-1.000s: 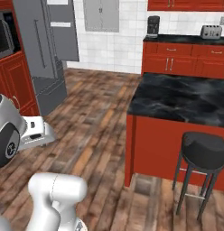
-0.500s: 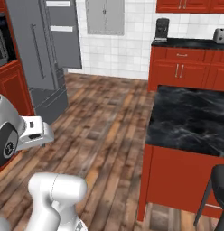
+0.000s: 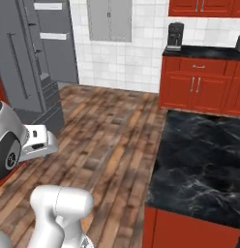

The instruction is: Open the fridge, grab two sodas, and place both sodas inside the bowl with ice on the dining counter.

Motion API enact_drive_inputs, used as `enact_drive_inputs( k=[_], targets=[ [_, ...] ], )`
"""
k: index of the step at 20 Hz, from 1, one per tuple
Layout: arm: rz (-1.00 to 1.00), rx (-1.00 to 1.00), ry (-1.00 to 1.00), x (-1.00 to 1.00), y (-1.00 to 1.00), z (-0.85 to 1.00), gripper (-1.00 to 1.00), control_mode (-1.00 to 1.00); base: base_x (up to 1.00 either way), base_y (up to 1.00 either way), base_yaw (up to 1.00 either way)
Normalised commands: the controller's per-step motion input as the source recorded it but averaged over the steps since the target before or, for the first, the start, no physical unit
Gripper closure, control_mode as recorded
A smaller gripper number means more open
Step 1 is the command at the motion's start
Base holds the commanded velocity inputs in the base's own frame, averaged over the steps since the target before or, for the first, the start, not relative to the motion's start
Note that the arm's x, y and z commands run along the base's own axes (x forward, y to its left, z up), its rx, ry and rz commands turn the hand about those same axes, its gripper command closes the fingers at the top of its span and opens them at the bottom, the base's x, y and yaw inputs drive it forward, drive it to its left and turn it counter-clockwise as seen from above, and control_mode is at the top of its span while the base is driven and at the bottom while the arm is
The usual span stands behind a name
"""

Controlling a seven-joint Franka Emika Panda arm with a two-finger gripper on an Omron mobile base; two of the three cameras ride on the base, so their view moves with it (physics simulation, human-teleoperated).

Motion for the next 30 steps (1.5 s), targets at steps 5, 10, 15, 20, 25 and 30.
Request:
enact_drive_inputs(
  k=[5,10,15,20,25,30],
  targets=[
    [0.00,0.00,0.00,0.00,0.00,0.00,-1.00,1.00,1.00,0.00,0.06],
    [0.00,0.00,0.00,0.00,0.00,0.00,-1.00,1.00,1.00,0.00,0.07],
    [0.00,0.00,0.00,0.00,0.00,0.00,-1.00,1.00,1.00,0.06,0.17],
    [0.00,0.00,0.00,0.00,0.00,0.00,-1.00,1.00,0.94,0.12,0.31],
    [0.00,0.00,0.00,0.00,0.00,0.00,-1.00,1.00,0.72,0.21,0.44],
    [0.00,0.00,0.00,0.00,0.00,0.00,-1.00,1.00,0.82,0.08,0.44]
  ],
)
